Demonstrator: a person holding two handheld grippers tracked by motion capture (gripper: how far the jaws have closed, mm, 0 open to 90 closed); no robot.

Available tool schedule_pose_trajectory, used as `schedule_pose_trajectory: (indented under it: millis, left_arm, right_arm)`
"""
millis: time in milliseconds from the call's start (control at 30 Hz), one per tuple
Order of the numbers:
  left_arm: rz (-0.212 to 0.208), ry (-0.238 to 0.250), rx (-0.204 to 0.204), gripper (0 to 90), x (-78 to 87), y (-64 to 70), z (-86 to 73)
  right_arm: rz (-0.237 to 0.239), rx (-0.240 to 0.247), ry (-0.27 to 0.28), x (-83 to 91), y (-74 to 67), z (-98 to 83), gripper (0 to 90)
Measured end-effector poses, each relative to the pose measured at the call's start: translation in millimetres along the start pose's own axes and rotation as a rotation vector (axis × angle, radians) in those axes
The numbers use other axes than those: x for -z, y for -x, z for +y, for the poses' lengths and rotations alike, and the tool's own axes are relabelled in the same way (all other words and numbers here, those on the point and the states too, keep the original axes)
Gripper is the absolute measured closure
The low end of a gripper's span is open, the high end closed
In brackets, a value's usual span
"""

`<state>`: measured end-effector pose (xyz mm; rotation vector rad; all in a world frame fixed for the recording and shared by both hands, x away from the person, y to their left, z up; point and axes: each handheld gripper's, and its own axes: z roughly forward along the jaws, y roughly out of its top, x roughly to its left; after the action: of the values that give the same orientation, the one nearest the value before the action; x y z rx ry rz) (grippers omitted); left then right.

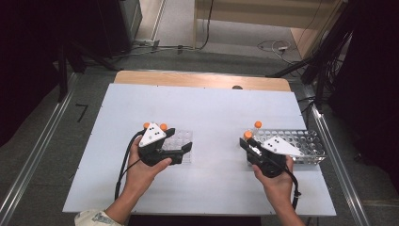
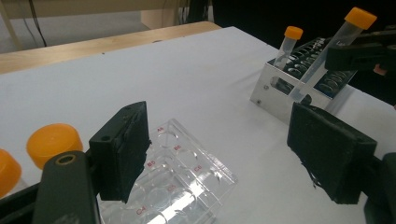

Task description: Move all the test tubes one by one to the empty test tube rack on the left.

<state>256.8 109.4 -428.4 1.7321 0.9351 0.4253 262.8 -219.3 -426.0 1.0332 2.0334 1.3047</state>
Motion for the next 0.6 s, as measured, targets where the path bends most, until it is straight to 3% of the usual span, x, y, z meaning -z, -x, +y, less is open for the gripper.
schedule_pose_trajectory:
  millis: [267,600]
  left_arm:
    - [-0.029,0.002,-0.017,22.5,-2.6,11.2,0.0]
    - [-0.061,0.012,-0.034,23.5,-8.1,25.1,0.3]
  right_arm:
    - [0.080,0.029,-0.017,-14.6,-23.6,-4.5,72.1]
    - [0.140,0.056,-0.045,-26.5,-46.0,-7.2,72.1]
